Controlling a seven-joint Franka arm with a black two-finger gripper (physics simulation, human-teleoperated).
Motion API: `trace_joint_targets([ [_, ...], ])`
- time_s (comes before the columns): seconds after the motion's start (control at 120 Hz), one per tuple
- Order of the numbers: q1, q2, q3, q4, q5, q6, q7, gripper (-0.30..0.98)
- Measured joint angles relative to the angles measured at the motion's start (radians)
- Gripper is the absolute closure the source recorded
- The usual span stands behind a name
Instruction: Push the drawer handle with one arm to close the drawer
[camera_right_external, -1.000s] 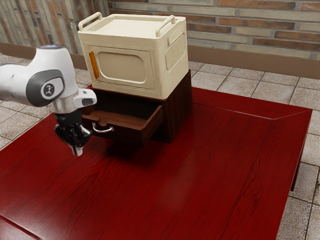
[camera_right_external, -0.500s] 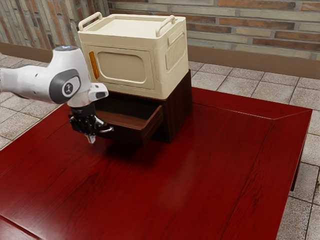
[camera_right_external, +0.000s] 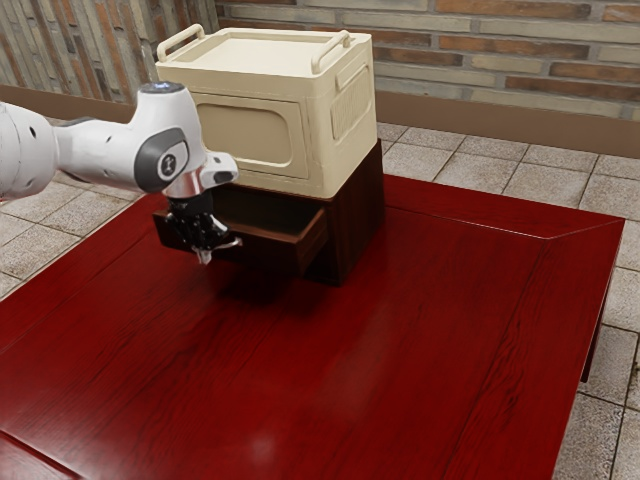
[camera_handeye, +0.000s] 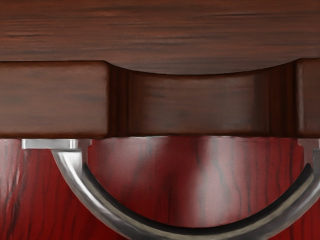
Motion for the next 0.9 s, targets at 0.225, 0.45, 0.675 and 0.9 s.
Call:
trace_joint_targets([
  [0.225,0.001,0.08,-0.002,0.112,-0.01,0.001,0.028,0.79],
  [0.45,0.002,0.163,-0.005,0.229,-0.011,0.001,0.048,0.79],
  [0.675,0.003,0.236,-0.012,0.333,-0.015,0.001,0.068,0.79],
  [0.9,0.016,0.292,-0.013,0.416,-0.031,0.003,0.204,0.79],
])
